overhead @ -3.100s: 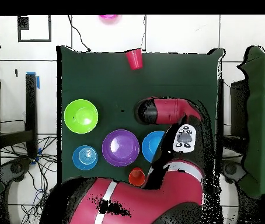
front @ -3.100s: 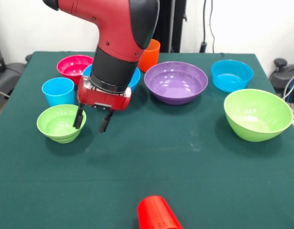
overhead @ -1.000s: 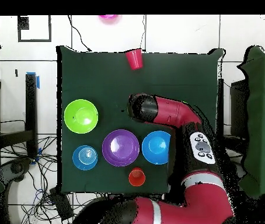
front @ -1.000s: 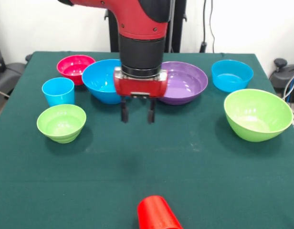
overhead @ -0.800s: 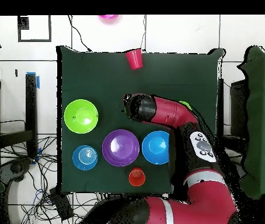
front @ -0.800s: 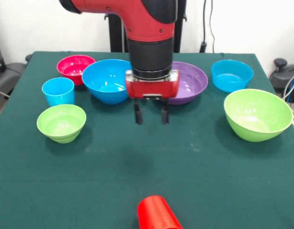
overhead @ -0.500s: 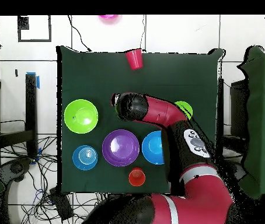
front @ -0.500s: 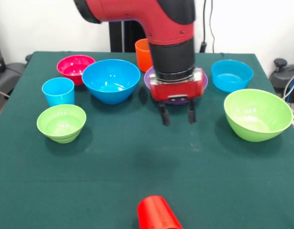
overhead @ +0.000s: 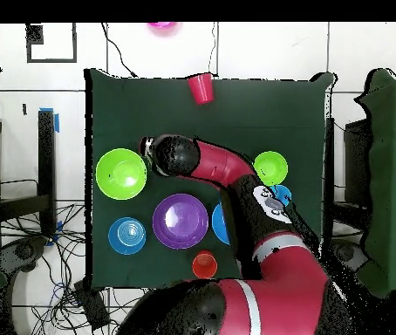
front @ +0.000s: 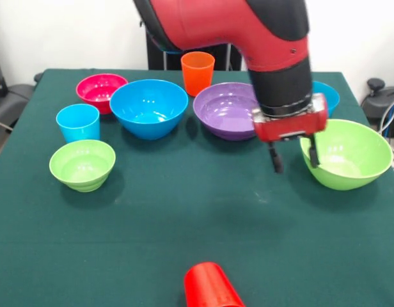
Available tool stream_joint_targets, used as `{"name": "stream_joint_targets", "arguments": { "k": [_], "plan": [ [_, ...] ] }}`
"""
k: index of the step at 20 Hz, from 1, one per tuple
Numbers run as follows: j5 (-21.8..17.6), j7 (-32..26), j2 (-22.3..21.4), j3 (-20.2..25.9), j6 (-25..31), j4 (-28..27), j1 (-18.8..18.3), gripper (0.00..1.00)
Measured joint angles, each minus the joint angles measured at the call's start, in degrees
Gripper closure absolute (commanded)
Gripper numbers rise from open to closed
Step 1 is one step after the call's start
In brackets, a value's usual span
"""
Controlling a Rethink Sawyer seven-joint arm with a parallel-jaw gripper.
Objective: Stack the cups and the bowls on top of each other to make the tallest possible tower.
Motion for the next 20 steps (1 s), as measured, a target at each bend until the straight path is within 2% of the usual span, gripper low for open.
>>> {"name": "stream_joint_targets", "arguments": {
  "k": [12,20],
  "plan": [
    [3.0,0.78,2.4,5.97,-0.01,0.17,1.72,0.0],
    [3.15,0.78,3.18,5.64,-0.01,0.16,3.79,0.0]
  ]
}}
